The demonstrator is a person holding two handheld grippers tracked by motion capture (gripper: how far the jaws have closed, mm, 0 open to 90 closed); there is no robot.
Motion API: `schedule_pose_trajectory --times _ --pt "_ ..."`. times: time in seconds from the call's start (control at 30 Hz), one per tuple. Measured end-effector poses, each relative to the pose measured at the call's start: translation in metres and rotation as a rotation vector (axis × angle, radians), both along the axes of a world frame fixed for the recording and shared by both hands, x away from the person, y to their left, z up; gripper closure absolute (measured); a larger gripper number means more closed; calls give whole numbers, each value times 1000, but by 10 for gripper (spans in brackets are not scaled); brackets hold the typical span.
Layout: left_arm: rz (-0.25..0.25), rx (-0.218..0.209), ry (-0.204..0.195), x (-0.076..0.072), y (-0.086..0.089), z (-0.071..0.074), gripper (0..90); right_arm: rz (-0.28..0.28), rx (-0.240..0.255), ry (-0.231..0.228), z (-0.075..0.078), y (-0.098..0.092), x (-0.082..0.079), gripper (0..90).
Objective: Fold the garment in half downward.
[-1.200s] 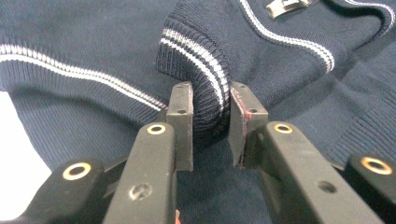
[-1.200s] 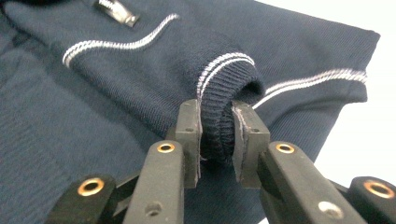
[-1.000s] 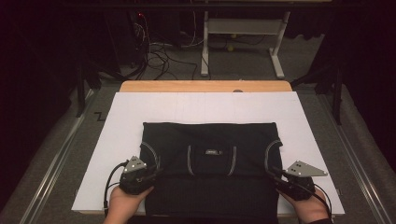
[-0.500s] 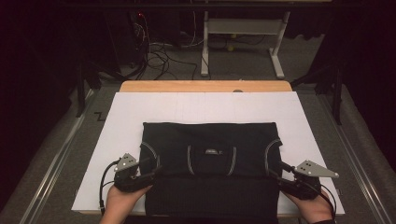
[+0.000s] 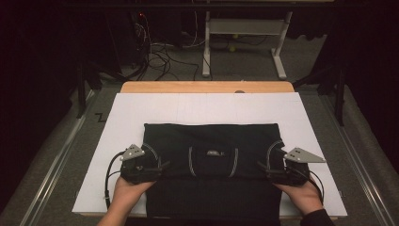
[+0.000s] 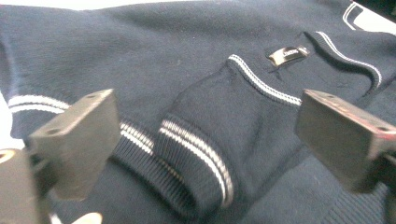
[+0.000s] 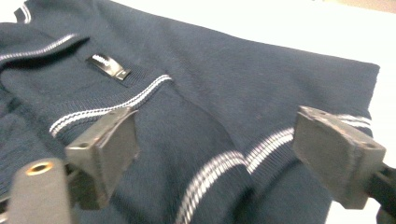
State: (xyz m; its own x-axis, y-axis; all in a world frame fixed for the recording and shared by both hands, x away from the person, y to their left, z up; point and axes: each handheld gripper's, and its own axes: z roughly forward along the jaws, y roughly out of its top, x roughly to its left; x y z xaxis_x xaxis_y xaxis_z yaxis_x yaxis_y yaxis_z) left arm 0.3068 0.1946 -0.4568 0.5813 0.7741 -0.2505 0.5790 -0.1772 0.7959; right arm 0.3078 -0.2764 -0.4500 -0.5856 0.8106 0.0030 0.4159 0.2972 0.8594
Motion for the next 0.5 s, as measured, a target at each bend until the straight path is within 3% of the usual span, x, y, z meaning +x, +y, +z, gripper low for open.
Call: schedule_pose_trajectory --times 0.13,0.33,0.37,0.4,0.5 --pt "-6 44 5 10 -12 -3 0 10 -39 14 2 17 13 2" --pt "-15 97 32 24 -22 -9 0 18 -67 42 5 33 31 3" --pt "-8 113 35 25 -22 -10 0 12 -78 42 4 34 32 14" --pt "6 136 27 24 -22 -12 52 10 -86 46 3 35 33 45" --pt "-18 179 19 21 -25 -14 232 32 -102 77 -2 35 30 223"
